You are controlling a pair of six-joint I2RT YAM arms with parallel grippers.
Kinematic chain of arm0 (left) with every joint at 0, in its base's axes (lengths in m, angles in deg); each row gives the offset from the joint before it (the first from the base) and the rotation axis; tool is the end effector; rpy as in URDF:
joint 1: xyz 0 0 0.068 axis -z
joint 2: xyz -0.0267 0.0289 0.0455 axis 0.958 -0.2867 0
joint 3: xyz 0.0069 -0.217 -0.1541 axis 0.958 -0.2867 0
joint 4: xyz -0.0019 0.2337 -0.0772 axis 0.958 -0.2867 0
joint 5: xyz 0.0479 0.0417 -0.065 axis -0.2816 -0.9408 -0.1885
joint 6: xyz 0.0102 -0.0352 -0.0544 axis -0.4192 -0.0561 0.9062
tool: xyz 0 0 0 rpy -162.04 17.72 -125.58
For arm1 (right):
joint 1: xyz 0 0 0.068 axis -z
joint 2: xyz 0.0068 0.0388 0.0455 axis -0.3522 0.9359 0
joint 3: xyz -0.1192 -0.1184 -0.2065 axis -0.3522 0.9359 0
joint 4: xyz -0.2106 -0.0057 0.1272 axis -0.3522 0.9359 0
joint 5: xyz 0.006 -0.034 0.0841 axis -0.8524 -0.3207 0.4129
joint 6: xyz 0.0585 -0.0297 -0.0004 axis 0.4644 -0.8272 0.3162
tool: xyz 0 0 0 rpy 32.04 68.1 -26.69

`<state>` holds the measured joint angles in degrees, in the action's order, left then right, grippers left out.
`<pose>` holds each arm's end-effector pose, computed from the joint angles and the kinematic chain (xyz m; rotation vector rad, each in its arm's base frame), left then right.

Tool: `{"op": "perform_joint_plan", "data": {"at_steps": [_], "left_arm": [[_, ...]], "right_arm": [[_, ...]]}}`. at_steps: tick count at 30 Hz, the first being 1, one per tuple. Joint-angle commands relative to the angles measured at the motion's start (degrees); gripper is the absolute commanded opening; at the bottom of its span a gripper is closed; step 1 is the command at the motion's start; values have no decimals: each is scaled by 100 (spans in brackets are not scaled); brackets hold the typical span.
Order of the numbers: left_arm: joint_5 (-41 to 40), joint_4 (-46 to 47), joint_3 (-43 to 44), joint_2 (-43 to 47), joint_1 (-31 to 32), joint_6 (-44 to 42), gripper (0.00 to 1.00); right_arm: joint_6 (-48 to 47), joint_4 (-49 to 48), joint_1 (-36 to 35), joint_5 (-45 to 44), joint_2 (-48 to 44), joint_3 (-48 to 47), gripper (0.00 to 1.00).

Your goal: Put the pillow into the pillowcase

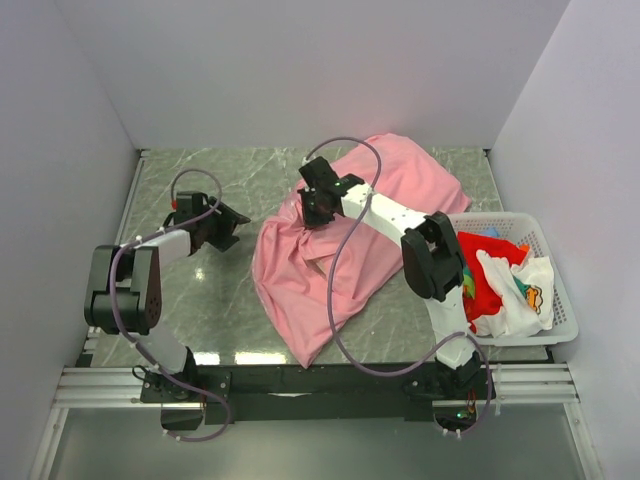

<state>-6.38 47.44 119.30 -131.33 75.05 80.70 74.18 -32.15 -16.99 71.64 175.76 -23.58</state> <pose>0.3313 -0.0244 0.1625 -1.0890 2.2116 -0.8489 0.3682 0.2859 0.2091 -0.3645 2.5570 0.4502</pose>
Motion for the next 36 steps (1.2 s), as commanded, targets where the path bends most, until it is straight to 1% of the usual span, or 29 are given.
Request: {"op": "perform_joint_plan", "data": {"at_steps": [1, 6, 8, 11, 13, 14, 15, 17, 18, 19, 20, 21, 24, 26, 28, 30, 32, 33, 34, 35, 36], "left_arm": [[331, 653, 112, -294, 302, 152, 65], [94, 618, 481, -602, 610, 161, 65], [128, 635, 604, -673, 707, 135, 67], [225, 863, 535, -708, 786, 196, 67], [348, 1073, 342, -621, 804, 318, 64], [357, 1188, 298, -577, 804, 337, 60], [366, 1224, 254, -507, 804, 345, 47], [383, 1154, 209, -436, 804, 354, 33], [375, 1110, 201, -349, 795, 346, 14], [261, 1031, 200, -278, 795, 319, 3], [165, 900, 200, -208, 769, 302, 1], [50, 672, 192, -24, 743, 293, 1], [-389, 364, 8, 423, 541, 336, 1], [-582, 249, -116, 618, 366, 407, 1], [-680, 91, -168, 856, 295, 398, 1], [-873, -68, -177, 1040, 233, 381, 1], [-734, 81, -221, 1094, 206, 258, 1], [-446, 116, -195, 1024, 206, 188, 1], [-321, 134, -56, 954, 215, 22, 5], [-276, 38, 6, 901, 302, -41, 14], [-302, 11, 51, 857, 381, -102, 41]], "right_arm": [[-84, -85, 218, -468, -290, 321, 0], [-119, -103, 245, -565, -281, 401, 0], [-110, -191, 306, -486, -281, 507, 0], [-102, -244, 333, -407, -246, 542, 0], [-93, -235, 333, -363, -194, 490, 0], [-93, -218, 333, -363, -185, 472, 0], [-75, -226, 341, -337, -185, 454, 0], [-75, -244, 333, -214, -202, 402, 0], [-58, -244, 333, -213, -228, 349, 0], [-66, -244, 324, -196, -255, 323, 0], [-66, -253, 333, -22, -290, 296, 0], [-75, -262, 333, 41, -360, 235, 0], [-93, -244, 341, 340, -492, 60, 0], [-75, -262, 333, 533, -554, -37, 0], [-66, -253, 333, 814, -598, -222, 0], [-66, -227, 342, 903, -641, -371, 0], [-119, -113, 333, 929, -668, -442, 0], [-128, -25, 333, 851, -729, -460, 0], [-137, 54, 333, 624, -782, -408, 0], [-154, 55, 350, 448, -861, -303, 0], [-137, 46, 385, 307, -1035, -6, 0]]}}
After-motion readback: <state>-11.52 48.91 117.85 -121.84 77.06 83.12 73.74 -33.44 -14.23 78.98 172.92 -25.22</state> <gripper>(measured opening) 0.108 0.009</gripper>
